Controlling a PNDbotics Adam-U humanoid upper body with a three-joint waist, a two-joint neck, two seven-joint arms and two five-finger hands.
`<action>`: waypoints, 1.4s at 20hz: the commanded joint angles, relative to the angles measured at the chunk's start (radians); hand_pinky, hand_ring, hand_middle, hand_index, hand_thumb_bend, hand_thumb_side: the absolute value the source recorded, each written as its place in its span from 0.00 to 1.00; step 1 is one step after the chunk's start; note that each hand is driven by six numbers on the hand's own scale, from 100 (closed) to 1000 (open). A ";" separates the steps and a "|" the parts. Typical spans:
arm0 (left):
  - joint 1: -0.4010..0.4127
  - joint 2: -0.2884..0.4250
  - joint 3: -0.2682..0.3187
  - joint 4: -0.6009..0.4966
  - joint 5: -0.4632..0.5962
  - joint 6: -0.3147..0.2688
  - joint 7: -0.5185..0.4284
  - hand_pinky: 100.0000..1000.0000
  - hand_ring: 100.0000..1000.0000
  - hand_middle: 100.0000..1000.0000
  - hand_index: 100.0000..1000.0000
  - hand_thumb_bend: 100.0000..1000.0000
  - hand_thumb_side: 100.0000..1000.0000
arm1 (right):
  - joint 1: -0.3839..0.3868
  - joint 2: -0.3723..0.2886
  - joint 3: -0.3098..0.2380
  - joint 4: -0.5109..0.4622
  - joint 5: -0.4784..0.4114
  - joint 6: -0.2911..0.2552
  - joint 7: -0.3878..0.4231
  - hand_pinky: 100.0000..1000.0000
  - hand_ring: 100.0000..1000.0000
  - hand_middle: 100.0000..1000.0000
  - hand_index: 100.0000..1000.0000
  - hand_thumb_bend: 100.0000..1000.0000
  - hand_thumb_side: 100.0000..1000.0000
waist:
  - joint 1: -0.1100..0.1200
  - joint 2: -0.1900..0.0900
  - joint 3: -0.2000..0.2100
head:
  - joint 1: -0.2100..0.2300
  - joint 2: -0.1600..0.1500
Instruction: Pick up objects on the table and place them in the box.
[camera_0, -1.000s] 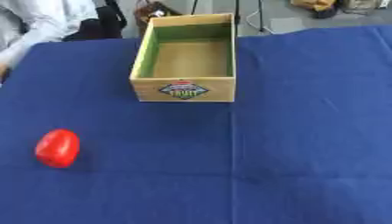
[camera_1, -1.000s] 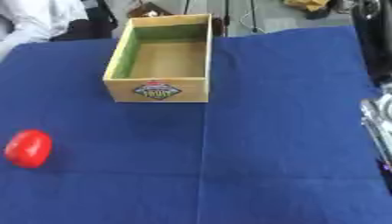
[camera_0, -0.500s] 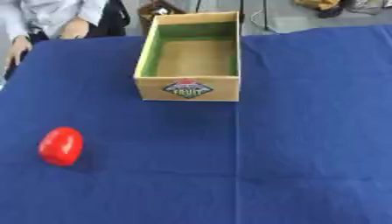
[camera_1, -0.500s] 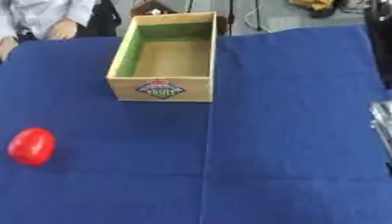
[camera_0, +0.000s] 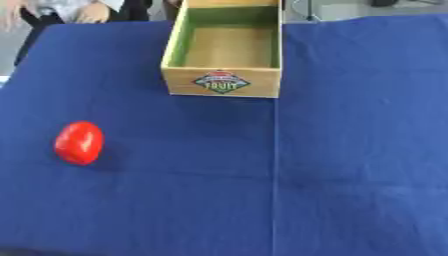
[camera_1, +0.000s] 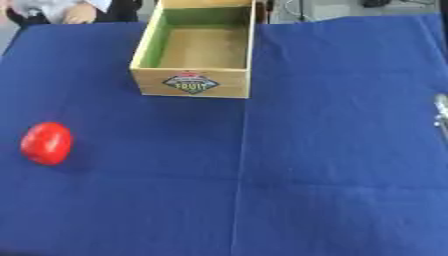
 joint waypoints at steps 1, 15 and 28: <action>-0.014 0.066 0.000 0.017 -0.028 -0.014 -0.044 0.61 0.78 0.79 1.00 0.73 0.87 | -0.005 -0.008 -0.015 -0.019 0.002 0.003 -0.004 0.85 0.81 0.65 0.78 0.00 0.98 | -0.002 -0.020 0.009 | -0.002 0.011; -0.098 0.169 -0.047 0.101 -0.070 -0.065 -0.137 0.64 0.79 0.82 1.00 0.74 0.89 | 0.005 -0.012 -0.013 -0.019 0.000 0.007 -0.002 0.85 0.81 0.65 0.77 0.00 0.98 | -0.007 -0.008 0.027 | -0.003 -0.022; -0.308 0.253 -0.179 0.155 -0.022 -0.064 -0.158 0.64 0.78 0.80 1.00 0.71 0.95 | -0.004 -0.001 0.000 -0.019 -0.005 0.007 0.014 0.85 0.81 0.65 0.77 0.00 0.98 | -0.005 -0.020 0.029 | 0.010 -0.035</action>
